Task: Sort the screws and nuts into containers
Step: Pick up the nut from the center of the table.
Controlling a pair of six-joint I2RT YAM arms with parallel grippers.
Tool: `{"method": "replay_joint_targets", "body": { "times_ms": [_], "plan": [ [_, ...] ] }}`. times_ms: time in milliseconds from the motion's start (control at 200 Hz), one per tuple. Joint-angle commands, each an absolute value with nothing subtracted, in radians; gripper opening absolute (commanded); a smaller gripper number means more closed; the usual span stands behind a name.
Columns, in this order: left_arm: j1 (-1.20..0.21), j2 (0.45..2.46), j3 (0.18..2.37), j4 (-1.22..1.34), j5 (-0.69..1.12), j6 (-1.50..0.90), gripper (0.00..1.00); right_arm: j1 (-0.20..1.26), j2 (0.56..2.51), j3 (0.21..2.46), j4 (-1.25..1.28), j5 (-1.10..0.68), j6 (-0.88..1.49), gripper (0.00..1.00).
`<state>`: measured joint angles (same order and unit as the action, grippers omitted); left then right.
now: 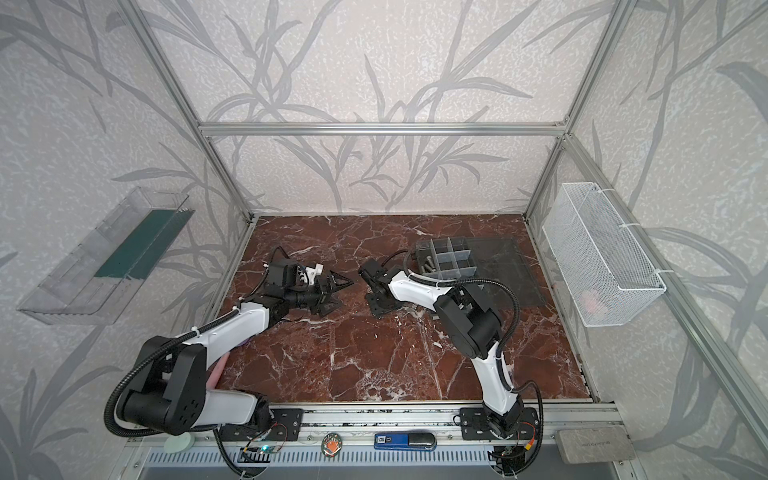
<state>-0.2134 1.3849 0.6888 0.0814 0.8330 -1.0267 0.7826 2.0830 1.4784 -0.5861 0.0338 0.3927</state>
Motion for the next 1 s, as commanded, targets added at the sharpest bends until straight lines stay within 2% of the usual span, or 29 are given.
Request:
{"method": "replay_joint_targets", "body": {
  "times_ms": [0,130,305,425,745,995],
  "plan": [
    [-0.209,1.359,0.695,0.058,0.838,-1.011,1.0,0.779,2.118,1.496,-0.592,0.027,0.393,0.41],
    [-0.209,1.357,0.714,0.028,0.828,-0.99,1.0,0.779,2.118,1.496,-0.589,0.03,0.392,0.38],
    [-0.21,1.358,0.721,0.026,0.825,-0.99,1.0,0.778,2.126,1.513,-0.603,0.044,0.379,0.29],
    [-0.211,1.353,0.723,0.024,0.824,-0.991,0.99,0.772,2.104,1.518,-0.611,0.053,0.372,0.19],
    [-0.278,1.344,0.799,-0.063,0.782,-0.926,0.99,0.738,1.966,1.5,-0.657,0.095,0.346,0.18],
    [-0.358,1.381,0.879,-0.069,0.738,-0.909,1.0,0.645,1.792,1.441,-0.698,0.158,0.309,0.18]
  ]
}}
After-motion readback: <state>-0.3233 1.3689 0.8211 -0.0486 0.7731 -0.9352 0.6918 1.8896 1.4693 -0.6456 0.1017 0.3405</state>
